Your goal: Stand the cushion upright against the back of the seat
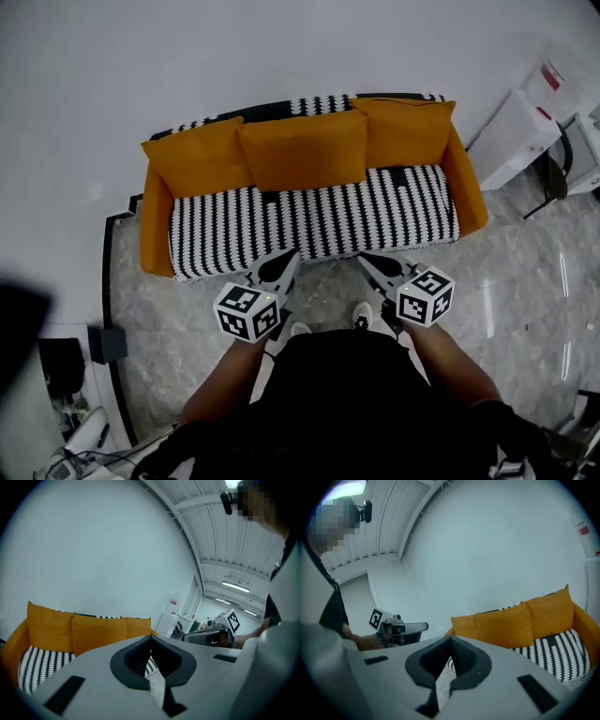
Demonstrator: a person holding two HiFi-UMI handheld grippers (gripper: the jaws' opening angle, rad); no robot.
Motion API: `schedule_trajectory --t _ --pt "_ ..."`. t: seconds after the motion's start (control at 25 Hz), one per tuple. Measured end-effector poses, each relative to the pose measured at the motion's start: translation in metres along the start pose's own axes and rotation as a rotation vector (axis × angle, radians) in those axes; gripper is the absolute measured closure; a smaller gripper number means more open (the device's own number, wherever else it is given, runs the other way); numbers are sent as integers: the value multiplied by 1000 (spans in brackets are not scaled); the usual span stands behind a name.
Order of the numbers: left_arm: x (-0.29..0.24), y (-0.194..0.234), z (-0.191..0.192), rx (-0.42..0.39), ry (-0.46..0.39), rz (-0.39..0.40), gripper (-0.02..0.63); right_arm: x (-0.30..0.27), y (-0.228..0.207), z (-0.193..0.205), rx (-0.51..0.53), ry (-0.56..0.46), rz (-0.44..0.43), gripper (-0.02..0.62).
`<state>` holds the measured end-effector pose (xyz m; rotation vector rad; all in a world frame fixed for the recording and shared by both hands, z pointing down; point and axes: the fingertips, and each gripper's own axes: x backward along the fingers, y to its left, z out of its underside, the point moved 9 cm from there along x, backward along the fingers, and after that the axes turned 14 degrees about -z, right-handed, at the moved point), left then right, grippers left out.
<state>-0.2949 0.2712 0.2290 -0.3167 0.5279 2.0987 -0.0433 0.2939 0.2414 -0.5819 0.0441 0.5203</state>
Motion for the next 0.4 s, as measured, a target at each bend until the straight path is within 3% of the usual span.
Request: schedule_trajectory --t 0.4 --pt "1 2 -2 2 -6 -7 589 -1 1 0 -6 -1 -5 560"
